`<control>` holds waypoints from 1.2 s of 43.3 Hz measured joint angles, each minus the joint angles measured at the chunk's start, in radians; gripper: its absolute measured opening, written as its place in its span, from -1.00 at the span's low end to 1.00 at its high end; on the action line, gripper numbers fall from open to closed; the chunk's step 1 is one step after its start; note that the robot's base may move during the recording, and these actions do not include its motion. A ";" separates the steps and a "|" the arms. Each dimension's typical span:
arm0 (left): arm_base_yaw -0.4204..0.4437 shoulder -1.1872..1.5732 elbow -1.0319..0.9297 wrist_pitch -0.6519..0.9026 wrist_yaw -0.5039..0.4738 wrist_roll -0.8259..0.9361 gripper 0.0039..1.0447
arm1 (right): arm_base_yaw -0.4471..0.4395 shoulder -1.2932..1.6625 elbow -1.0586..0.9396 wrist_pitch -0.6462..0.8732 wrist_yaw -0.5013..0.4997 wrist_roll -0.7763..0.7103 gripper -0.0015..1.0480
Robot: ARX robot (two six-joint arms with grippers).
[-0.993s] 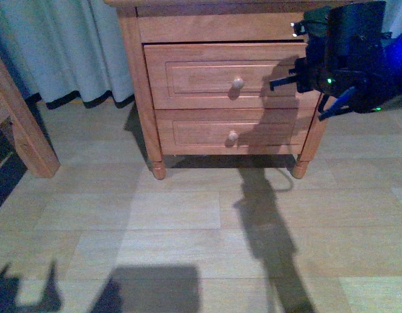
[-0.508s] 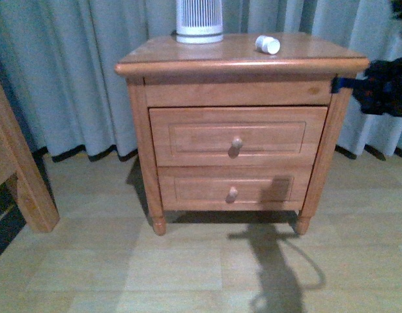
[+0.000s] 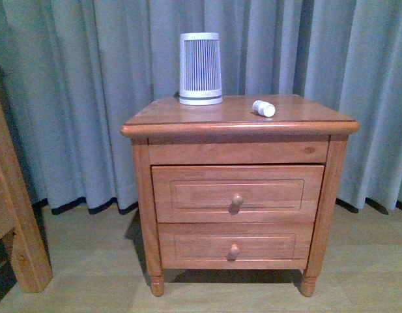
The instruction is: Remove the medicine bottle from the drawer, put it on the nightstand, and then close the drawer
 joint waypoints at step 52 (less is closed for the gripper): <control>0.000 -0.002 -0.001 0.001 0.000 0.000 0.88 | 0.045 -0.306 -0.413 0.191 -0.002 -0.160 -0.94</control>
